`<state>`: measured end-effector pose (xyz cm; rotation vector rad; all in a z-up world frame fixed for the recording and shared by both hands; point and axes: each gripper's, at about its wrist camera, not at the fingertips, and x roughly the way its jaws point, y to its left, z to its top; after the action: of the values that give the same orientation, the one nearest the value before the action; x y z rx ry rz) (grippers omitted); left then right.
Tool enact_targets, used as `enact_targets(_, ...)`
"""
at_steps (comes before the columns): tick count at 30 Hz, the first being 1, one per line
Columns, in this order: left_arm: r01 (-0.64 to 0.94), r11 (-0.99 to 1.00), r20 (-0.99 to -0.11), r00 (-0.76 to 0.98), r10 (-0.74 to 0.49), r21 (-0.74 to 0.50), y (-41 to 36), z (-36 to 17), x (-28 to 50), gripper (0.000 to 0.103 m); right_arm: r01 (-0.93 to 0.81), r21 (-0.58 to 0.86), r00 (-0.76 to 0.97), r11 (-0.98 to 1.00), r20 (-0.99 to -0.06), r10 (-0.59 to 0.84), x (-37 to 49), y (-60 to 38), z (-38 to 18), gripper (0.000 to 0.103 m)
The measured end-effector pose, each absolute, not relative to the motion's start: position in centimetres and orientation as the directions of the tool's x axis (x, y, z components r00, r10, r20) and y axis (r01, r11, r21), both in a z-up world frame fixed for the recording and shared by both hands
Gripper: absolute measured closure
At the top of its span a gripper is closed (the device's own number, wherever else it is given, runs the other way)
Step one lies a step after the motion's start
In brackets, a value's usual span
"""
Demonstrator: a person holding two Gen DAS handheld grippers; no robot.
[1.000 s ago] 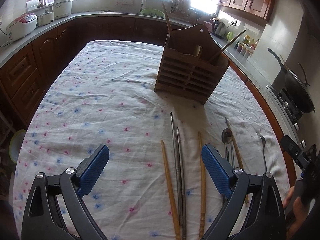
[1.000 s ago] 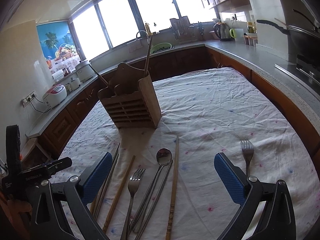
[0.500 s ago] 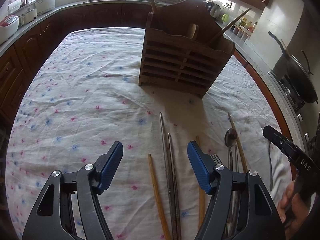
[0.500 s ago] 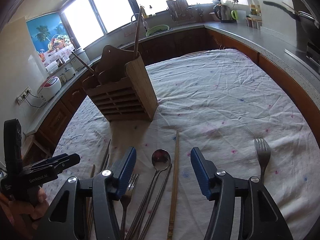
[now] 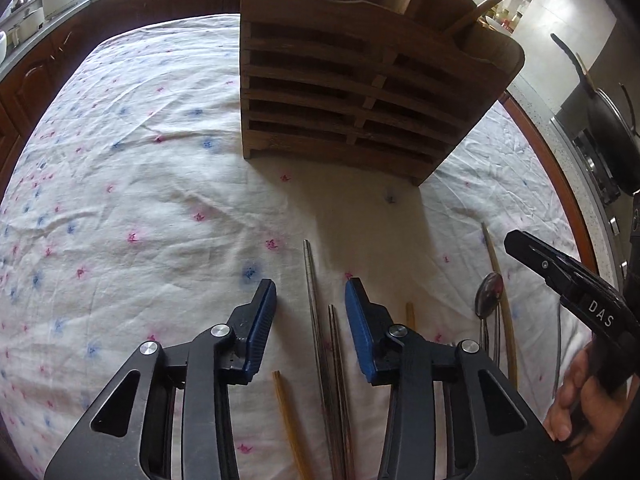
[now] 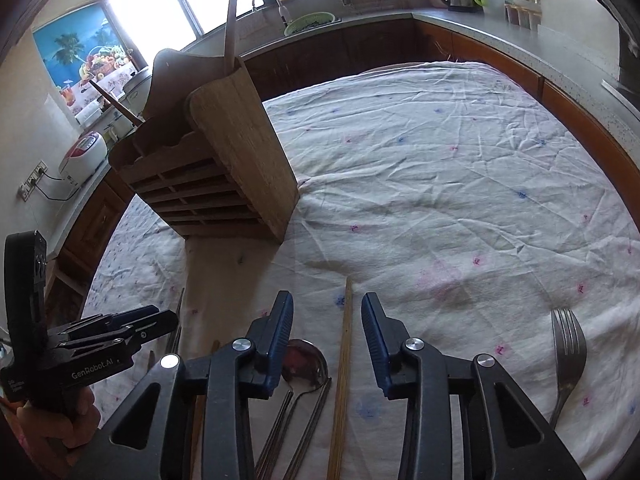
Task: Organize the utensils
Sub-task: 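Close the left tool on a chopstick while the right tool grasps a wooden chopstick, then lift both chopsticks and carry them over the wooden utensil holder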
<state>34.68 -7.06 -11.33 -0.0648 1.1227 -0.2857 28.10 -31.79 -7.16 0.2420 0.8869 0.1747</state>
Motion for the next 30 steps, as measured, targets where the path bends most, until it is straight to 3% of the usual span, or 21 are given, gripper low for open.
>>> enact_targets(5,0.198,0.961,-0.881,0.396,-0.259,-0.193,-7.3,-11.5,35.5,0.081,-0.047,0.257,0.597,0.965,-0.768,0.233,29.5,-31.7,-8.3,0.075)
enact_targets(8,0.209,0.964,-0.882,0.405,-0.240,-0.166,-7.7,-11.6,35.5,0.088,-0.049,0.232,0.570,0.971,-0.792,0.218,30.3,-31.4,-9.1,0.086)
enact_targets(11,0.217,0.965,-0.879,0.418,-0.229,-0.148,-8.2,-11.7,35.7,0.097,-0.080,0.146,0.576,0.986,-0.801,0.165,30.3,-30.1,-9.5,0.086)
enact_targets(16,0.230,0.963,-0.869,0.436,-0.233,-0.143,-8.7,-11.8,35.8,0.099,-0.103,0.039,0.584,0.994,-0.807,0.092,30.5,-28.7,-9.6,0.093)
enact_targets(20,0.216,0.957,-0.866,0.422,-0.269,-0.192,-8.5,-11.9,36.2,0.099,-0.097,0.069,0.585,0.993,-0.803,0.113,30.4,-29.0,-9.5,0.098)
enact_targets(30,0.189,0.939,-0.814,0.467,-0.345,-0.289,-4.5,-8.4,33.8,0.099,-0.106,0.241,0.616,0.965,-0.746,0.254,28.5,-30.3,-6.4,0.098)
